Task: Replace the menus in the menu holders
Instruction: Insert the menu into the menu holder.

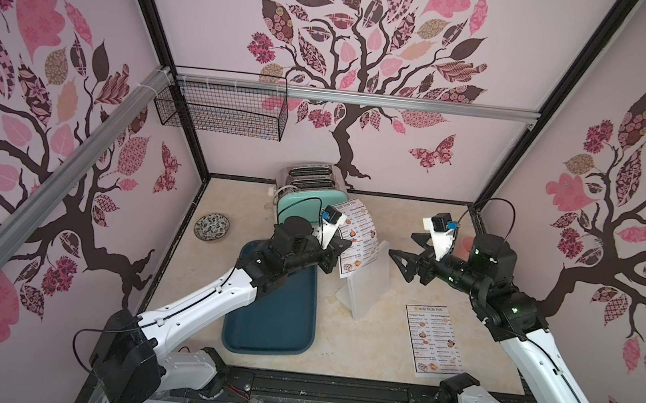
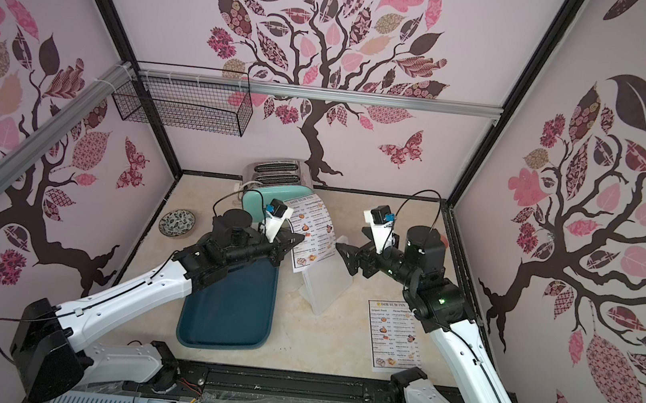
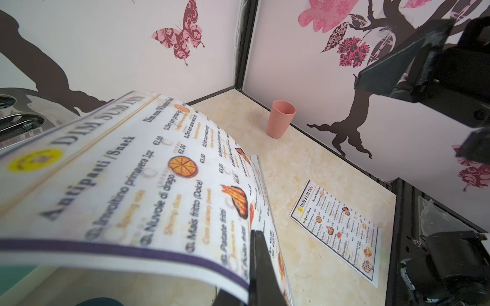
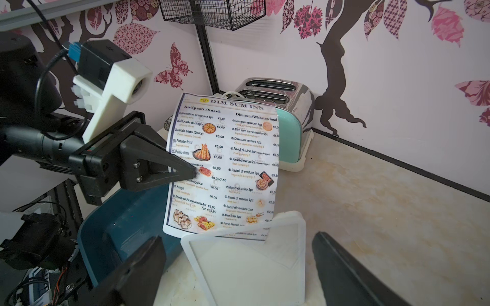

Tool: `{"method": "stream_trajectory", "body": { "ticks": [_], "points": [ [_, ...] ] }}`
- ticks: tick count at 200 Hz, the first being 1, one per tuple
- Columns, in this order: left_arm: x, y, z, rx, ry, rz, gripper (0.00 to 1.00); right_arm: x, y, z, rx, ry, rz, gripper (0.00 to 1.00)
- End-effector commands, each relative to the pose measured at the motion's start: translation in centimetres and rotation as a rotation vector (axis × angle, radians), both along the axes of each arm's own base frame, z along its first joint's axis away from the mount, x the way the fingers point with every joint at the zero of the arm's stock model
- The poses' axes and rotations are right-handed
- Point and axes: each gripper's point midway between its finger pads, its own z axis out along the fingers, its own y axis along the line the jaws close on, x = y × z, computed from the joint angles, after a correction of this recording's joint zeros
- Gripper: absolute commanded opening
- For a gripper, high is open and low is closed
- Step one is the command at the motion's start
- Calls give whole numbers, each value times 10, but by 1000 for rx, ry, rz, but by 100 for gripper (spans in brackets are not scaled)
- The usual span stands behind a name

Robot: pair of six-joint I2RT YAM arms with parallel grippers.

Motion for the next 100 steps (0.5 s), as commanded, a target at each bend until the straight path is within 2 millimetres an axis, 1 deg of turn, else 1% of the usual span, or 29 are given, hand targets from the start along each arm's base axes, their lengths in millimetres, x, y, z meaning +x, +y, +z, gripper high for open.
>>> {"method": "stream_trajectory", "body": {
  "ticks": [1,27,51,100],
  "points": [
    [3,-9,13,-24,-42,7,0,-2,0,25,19,-65,3,93],
    [1,-15,8,-24,-42,21,0,-3,-1,26,19,-70,3,93],
    [8,-12,9,-41,-53,64,0,-3,-1,26,20,-70,5,93],
    [13,-16,7,-48,-56,80,0,-4,0,27,25,-74,8,93]
  ]
}}
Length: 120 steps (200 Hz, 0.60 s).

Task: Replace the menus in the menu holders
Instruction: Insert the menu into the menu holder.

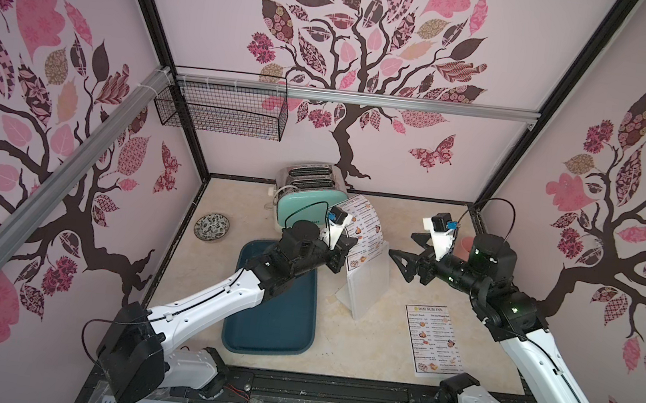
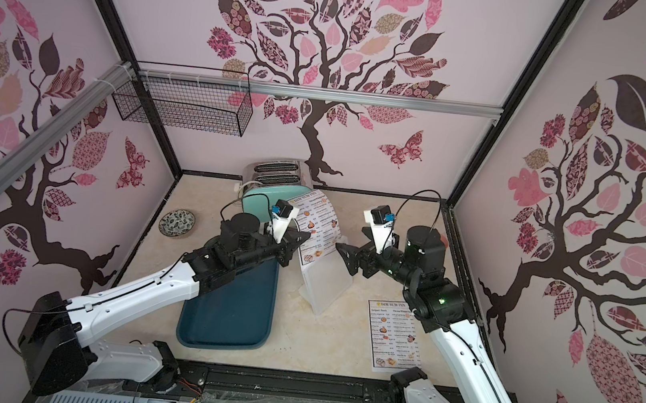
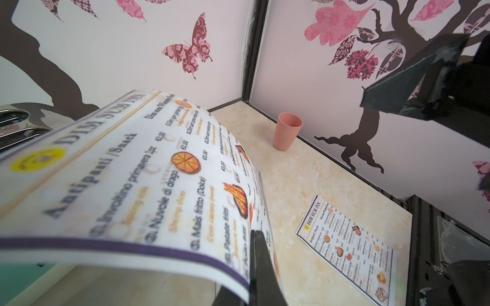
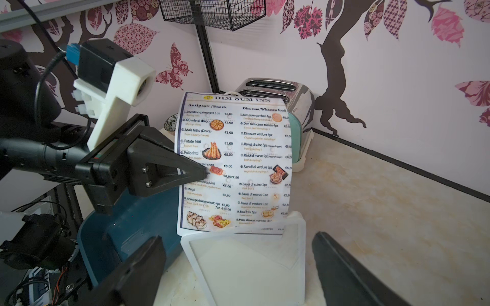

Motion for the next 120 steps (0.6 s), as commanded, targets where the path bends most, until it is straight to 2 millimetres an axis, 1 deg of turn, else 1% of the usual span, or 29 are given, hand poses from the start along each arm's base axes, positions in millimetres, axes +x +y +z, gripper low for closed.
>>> {"method": "stream_trajectory", "body": {
  "ticks": [1,39,50,52,56,84,120],
  "points": [
    [6,-3,2,-23,-12,21,0,-4,0,27,24,-73,8,93],
    [0,-13,-4,-24,-12,17,0,-5,-1,27,23,-77,4,93],
    [0,-13,-11,-17,1,26,0,-5,-1,28,23,-78,5,93],
    [0,-14,-6,-35,-15,28,0,-5,-1,27,23,-78,5,93],
    [0,-14,-5,-40,-20,31,0,-5,-1,28,23,-78,5,93],
    [0,-13,-7,-39,-42,72,0,-5,-1,28,27,-77,7,93],
    [-3,-7,-16,-50,-47,128,0,-5,1,29,29,-73,13,93]
  ]
}}
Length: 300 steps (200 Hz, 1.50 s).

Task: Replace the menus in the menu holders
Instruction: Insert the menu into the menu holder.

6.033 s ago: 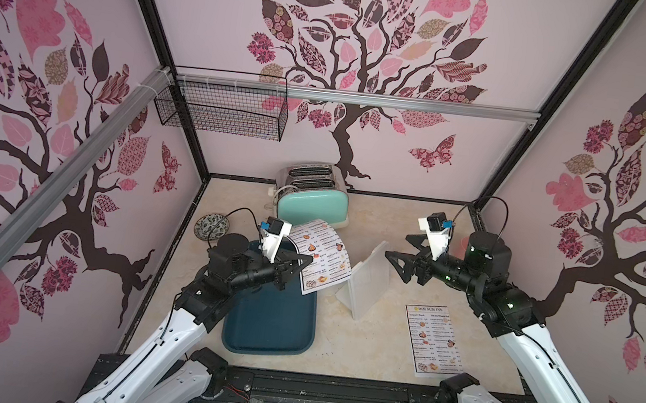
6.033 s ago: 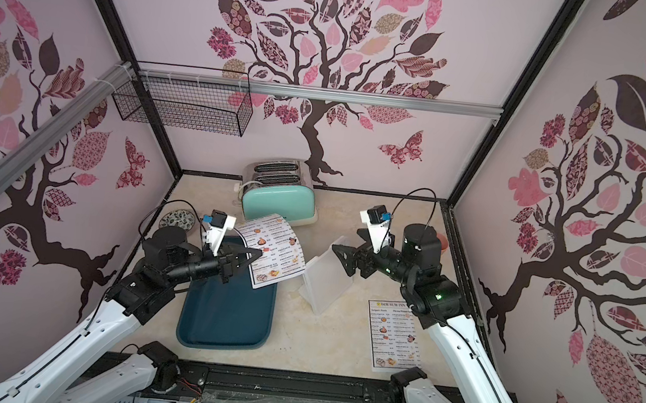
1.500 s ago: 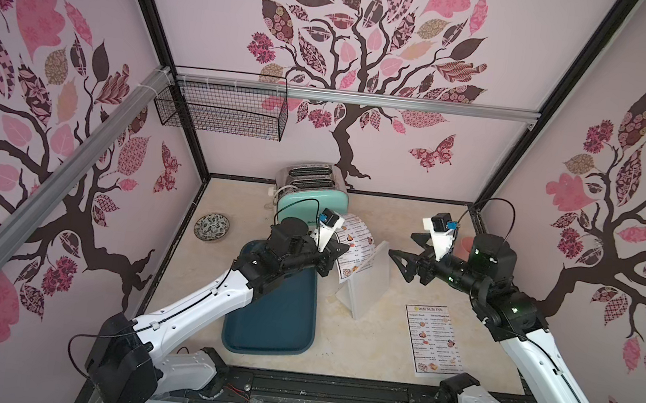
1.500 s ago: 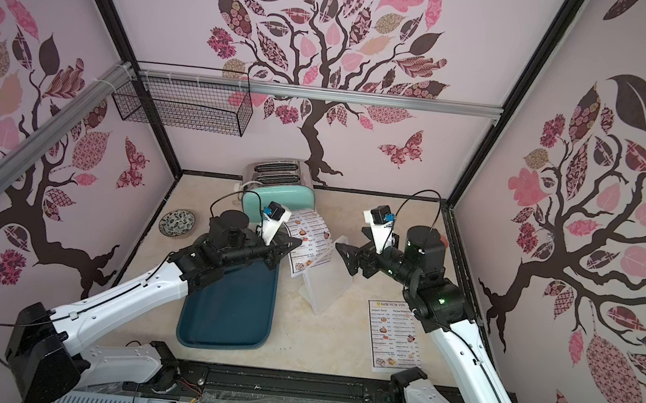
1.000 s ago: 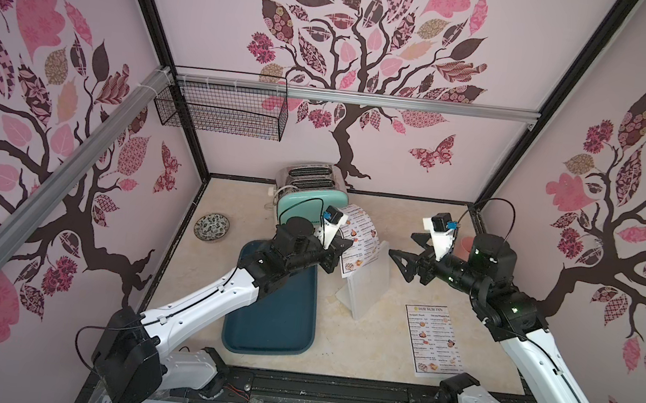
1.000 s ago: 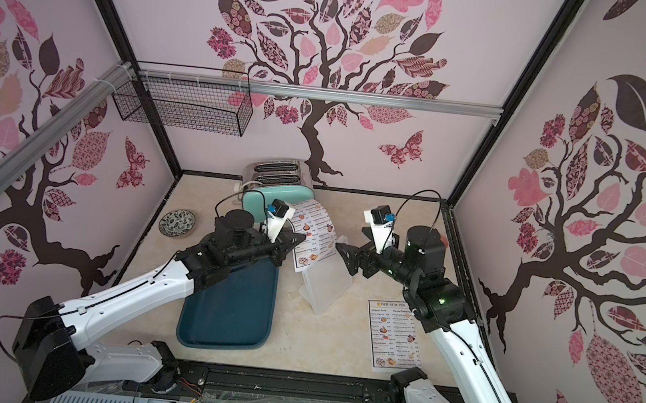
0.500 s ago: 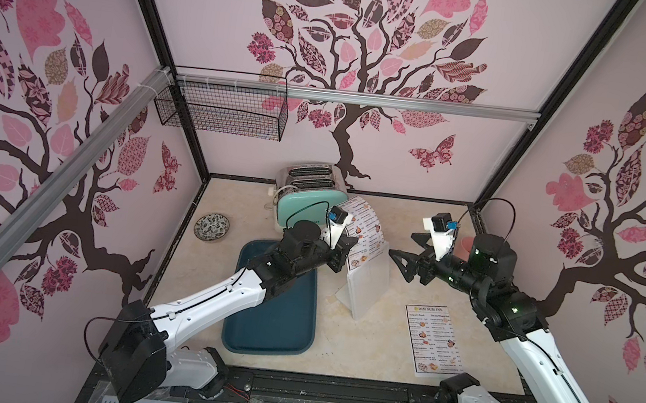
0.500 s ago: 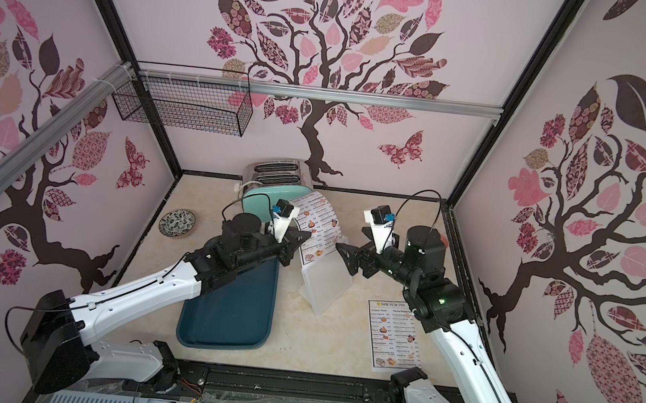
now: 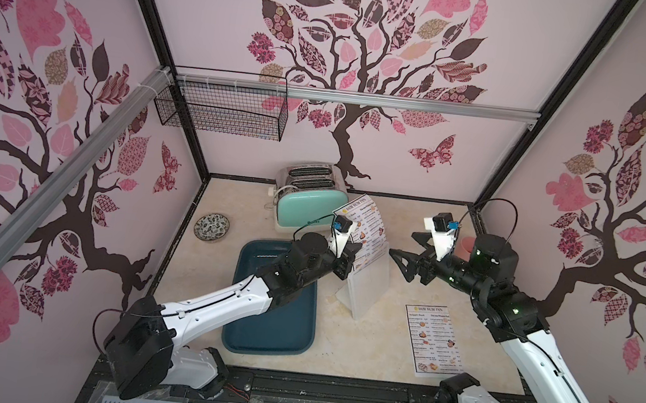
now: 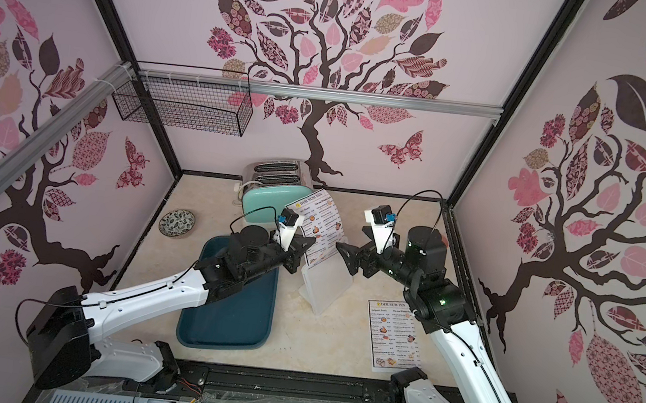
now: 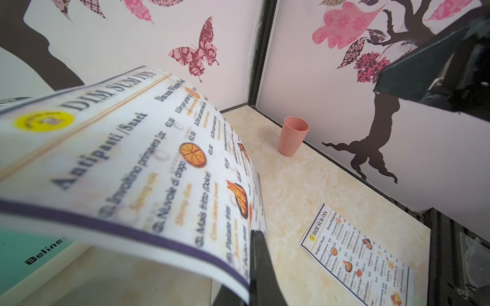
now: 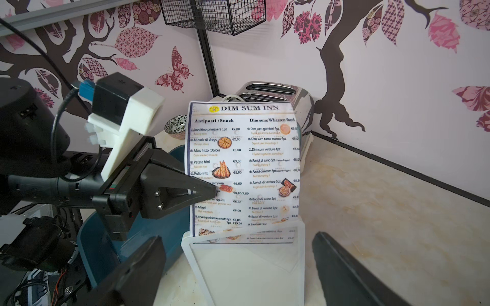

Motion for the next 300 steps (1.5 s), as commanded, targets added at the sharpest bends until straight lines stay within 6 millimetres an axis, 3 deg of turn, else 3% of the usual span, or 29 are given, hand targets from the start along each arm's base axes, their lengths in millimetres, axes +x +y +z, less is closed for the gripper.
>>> {"method": "stream_trajectory", "body": {
  "ticks": [1,73,132,161,188,216,253,300],
  "points": [
    [3,7,4,-38,-24,65,0,-4,1,25,23,-60,13,93],
    [-9,8,-5,-54,-13,70,0,-6,1,25,20,-56,18,93],
    [-21,9,-16,-65,33,32,21,-9,0,25,29,-50,15,93],
    [-17,11,-18,-58,64,59,35,-9,0,24,31,-44,19,93],
    [-10,19,-12,-93,89,128,46,-10,0,24,26,-45,19,93],
    [-5,26,-1,-163,109,161,52,-11,-1,23,21,-42,20,93],
    [-2,25,10,-219,109,158,48,-11,0,22,21,-42,21,93],
    [-4,18,11,-231,113,106,17,-13,-2,22,20,-43,18,93]
  ]
}}
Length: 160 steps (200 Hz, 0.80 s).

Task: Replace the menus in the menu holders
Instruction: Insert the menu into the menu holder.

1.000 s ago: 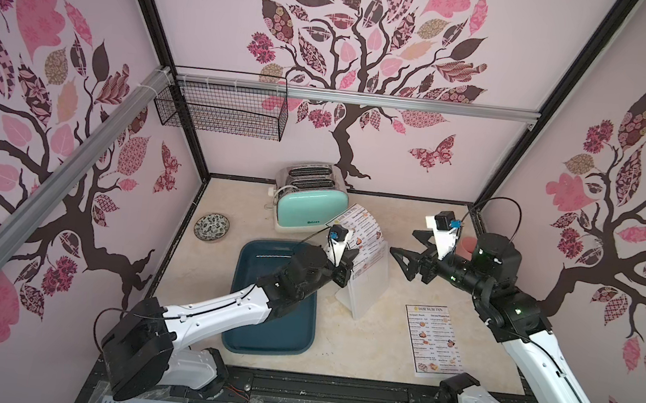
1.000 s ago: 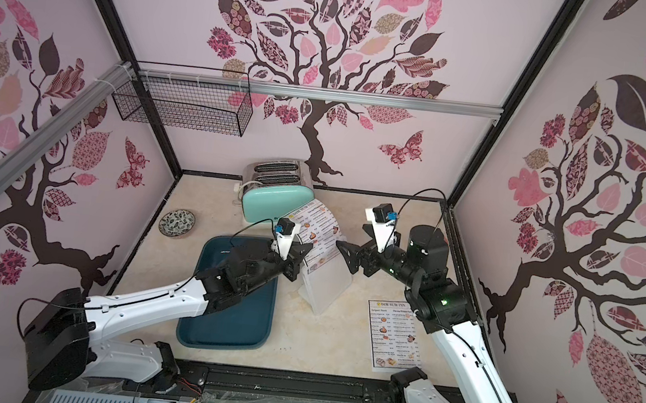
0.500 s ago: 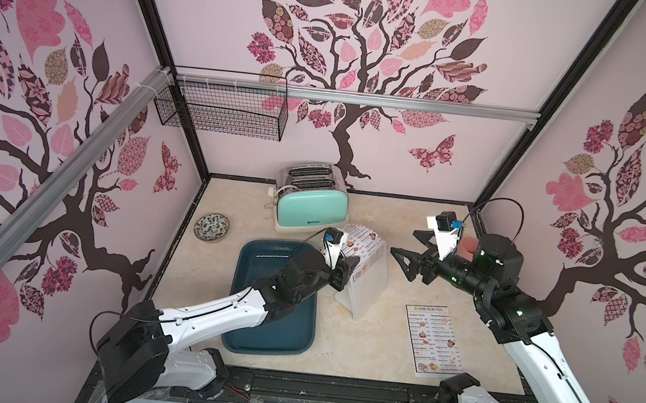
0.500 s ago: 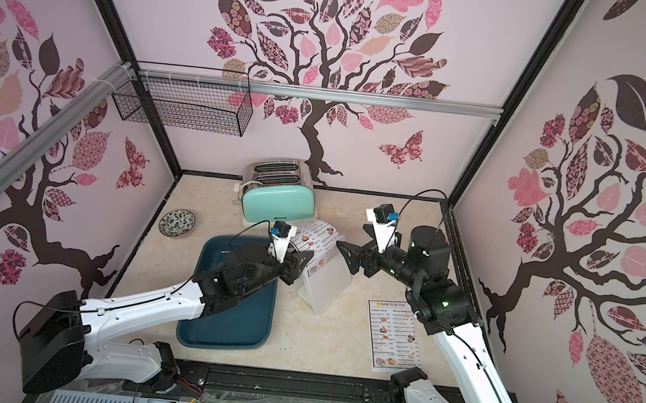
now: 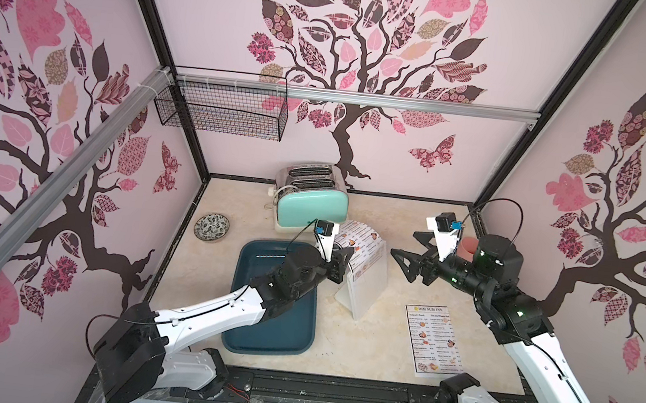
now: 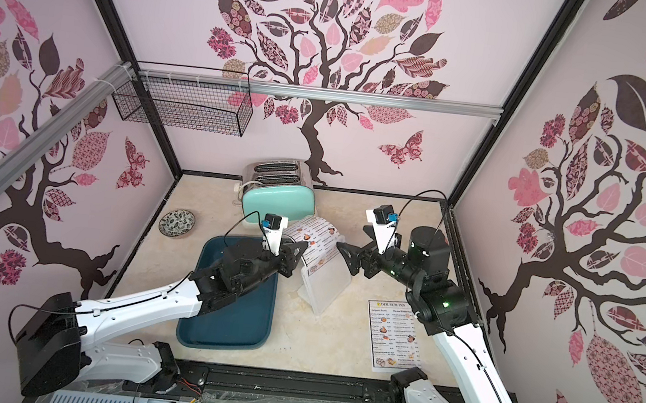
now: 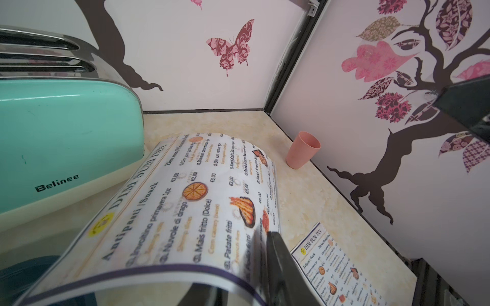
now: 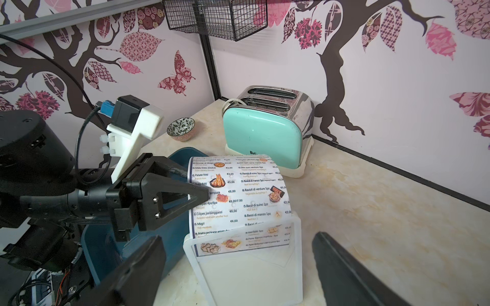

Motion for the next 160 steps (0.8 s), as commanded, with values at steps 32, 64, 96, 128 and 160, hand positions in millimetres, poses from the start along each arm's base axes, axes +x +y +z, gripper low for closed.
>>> {"method": "stream_trajectory", "body": {
  "ticks": [32,64,96,128,160],
  "points": [
    [-11,-13,23,-40,-64,-101,6,-7,0,13,14,-30,14,93],
    [-23,-21,13,21,-98,-143,5,-7,0,13,14,-27,14,93],
    [-26,-19,2,28,-107,-141,6,-7,-1,15,14,-31,11,93],
    [-30,-18,-9,42,-95,-156,9,-6,-1,15,14,-31,9,93],
    [-29,-15,-8,50,-95,-142,29,-6,-1,16,15,-32,7,93]
  ]
}}
